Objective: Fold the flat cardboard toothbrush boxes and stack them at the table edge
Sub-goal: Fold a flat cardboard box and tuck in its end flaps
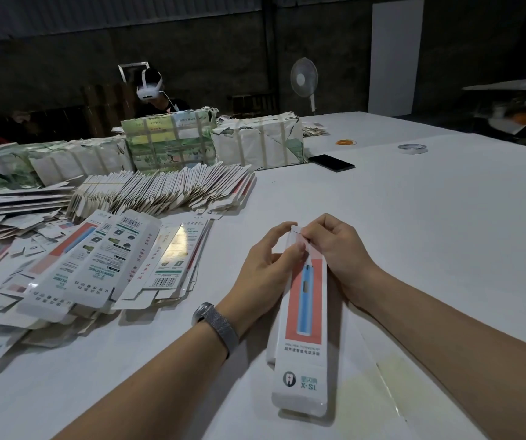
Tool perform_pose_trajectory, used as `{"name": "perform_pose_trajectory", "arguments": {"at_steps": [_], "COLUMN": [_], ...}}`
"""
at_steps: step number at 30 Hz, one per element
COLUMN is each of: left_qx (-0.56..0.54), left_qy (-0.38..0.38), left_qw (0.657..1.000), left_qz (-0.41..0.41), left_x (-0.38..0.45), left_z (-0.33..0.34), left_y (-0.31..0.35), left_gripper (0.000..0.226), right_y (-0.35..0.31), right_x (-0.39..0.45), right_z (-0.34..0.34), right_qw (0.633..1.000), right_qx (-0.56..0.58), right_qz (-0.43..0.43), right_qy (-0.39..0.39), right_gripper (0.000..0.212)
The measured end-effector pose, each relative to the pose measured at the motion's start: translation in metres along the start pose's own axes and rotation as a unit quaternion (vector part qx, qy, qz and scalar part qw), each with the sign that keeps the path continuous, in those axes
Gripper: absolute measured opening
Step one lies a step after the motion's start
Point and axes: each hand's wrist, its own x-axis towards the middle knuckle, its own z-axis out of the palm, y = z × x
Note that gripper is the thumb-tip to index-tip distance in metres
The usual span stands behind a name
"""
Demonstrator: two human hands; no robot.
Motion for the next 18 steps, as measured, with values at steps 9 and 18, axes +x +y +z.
{"name": "perform_pose_trajectory", "arguments": {"at_steps": [9, 18], "left_qx": [0.011, 0.021], "left_qy": [-0.016, -0.042], "left_qw": [1.000, 0.999], "left_qz": [-0.018, -0.025], "left_x": [-0.0012, -0.0017], "left_z": [-0.0009, -0.0033], "left_y": [0.0020, 0.0062], "left_gripper": [0.035, 0.034], "right_y": [-0.0007, 0.0000], "right_x": [-0.0021, 0.0010], "right_z": [0.0013, 0.0003], "right_qw": [1.000, 0.999], "right_qx": [0.018, 0.048], "right_qz": [-0.012, -0.012], "right_qy": [0.002, 0.007], "right_gripper": [0.035, 0.038]}}
